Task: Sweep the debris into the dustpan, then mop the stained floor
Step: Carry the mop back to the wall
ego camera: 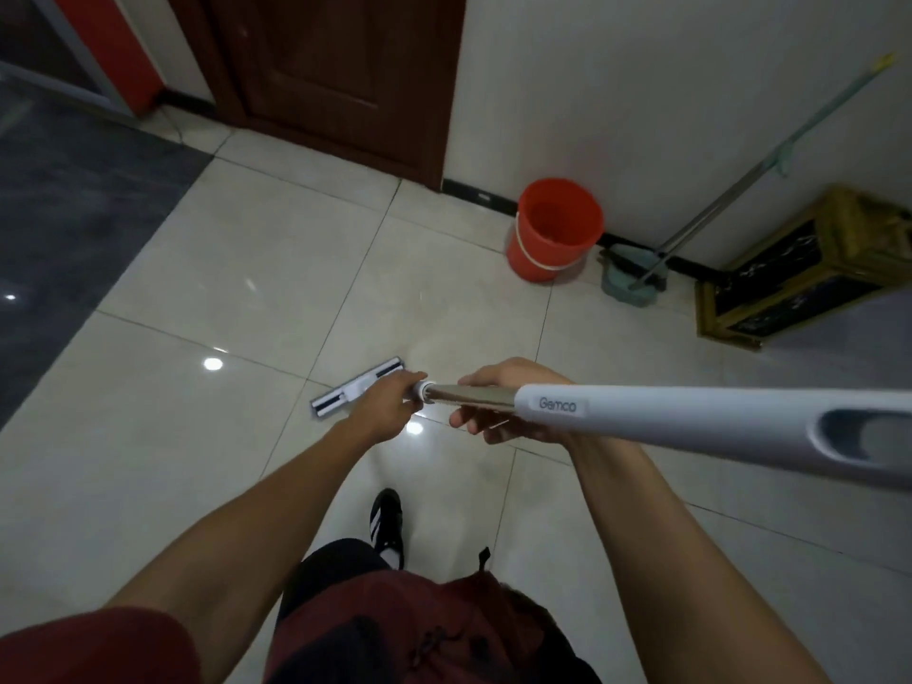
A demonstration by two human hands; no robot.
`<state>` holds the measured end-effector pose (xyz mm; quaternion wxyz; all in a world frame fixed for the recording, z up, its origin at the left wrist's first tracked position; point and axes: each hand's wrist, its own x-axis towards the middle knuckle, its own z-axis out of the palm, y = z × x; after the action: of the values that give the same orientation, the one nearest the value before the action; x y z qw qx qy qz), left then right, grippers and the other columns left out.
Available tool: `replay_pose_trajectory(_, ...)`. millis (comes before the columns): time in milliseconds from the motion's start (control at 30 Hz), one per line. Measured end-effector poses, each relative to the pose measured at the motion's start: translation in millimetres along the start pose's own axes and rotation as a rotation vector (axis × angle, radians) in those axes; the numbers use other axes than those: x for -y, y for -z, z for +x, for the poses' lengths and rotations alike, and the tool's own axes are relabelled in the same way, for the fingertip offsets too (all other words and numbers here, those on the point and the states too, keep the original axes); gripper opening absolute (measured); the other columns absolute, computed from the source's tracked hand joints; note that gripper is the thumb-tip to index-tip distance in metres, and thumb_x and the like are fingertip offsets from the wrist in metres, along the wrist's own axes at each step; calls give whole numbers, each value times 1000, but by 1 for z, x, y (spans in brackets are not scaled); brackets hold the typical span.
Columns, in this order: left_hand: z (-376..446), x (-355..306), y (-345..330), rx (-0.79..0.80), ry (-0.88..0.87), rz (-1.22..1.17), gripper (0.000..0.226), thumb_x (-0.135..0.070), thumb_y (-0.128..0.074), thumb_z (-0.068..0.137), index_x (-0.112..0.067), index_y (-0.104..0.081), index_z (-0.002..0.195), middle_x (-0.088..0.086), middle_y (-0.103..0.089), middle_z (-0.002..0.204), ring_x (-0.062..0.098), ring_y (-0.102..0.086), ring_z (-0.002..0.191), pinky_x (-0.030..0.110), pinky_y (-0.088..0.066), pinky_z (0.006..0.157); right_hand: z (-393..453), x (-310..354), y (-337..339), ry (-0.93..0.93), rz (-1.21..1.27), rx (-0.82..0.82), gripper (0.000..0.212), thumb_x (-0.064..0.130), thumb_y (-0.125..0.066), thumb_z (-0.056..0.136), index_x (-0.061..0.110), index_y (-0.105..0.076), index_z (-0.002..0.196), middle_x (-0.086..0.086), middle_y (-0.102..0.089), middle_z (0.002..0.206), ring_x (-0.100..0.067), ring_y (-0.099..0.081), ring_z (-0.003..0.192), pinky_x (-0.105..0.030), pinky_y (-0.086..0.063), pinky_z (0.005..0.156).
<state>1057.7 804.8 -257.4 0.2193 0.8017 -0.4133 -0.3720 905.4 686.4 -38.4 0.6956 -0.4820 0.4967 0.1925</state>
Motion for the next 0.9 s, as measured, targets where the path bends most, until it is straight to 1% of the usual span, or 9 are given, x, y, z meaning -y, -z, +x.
replay_pose_trajectory(67,18,-7,13,13,-58,-7,32,-16,-64,94,-36,-63,120,-5,-69,111,20,-64,104,36,-52,89,5,11,12,121,83,46,22,14,-48,103,0,-65,107,-20,-69,92,-23,-64,67,-28,-53,58)
replay_pose_trajectory(133,36,-19,25,1,-69,-14,30,-16,-65,93,-34,-65,117,-7,-69,107,16,-64,96,34,-52,81,13,17,27,246,139,53,23,14,-47,103,3,-67,108,-19,-69,94,-22,-65,71,-28,-55,62)
replay_pose_trajectory(267,80,-43,38,-12,-68,58,28,-24,-70,90,-30,-65,117,-7,-68,109,18,-63,96,32,-48,78,33,34,50,453,59,-125,15,6,-65,91,11,-72,102,-8,-70,91,-21,-69,84,-36,-62,75)
replay_pose_trajectory(333,103,-57,40,-38,-53,82,31,-30,-69,90,-32,-63,120,-7,-70,111,20,-65,97,37,-53,82,47,51,63,505,15,-284,15,20,-78,82,16,-76,96,1,-76,94,-16,-73,90,-43,-62,82)
replay_pose_trajectory(400,127,-76,42,-46,-23,95,29,-34,-68,90,-33,-62,119,-6,-71,111,20,-66,95,41,-55,84,60,73,76,531,-3,-416,26,39,-81,74,19,-76,91,6,-77,88,-12,-74,84,-44,-62,82)
replay_pose_trajectory(467,149,-94,44,-84,13,97,27,-37,-67,90,-31,-62,116,-5,-72,109,20,-66,93,42,-56,83,75,96,93,582,-33,-505,27,47,-77,76,22,-75,86,10,-76,82,-8,-72,80,-41,-61,82)
replay_pose_trajectory(533,167,-109,47,-135,58,59,26,-38,-67,90,-31,-63,115,-5,-72,107,21,-66,92,42,-56,84,85,118,113,640,-61,-520,19,42,-72,85,23,-74,84,10,-75,79,-3,-70,77,-34,-60,81)
replay_pose_trajectory(667,197,-141,49,-233,122,-18,27,-32,-68,92,-27,-63,119,-5,-70,110,18,-66,95,39,-55,85,98,155,147,761,-121,-473,16,30,-66,93,20,-70,82,9,-68,70,5,-63,66,-7,-44,61)
replay_pose_trajectory(900,247,-197,64,-369,84,-148,16,-35,-67,87,-30,-60,100,-9,-67,83,12,-65,74,43,-59,73,110,219,195,933,-123,-470,13,28,-62,96,18,-70,95,4,-68,87,-6,-63,82,-12,-44,69)
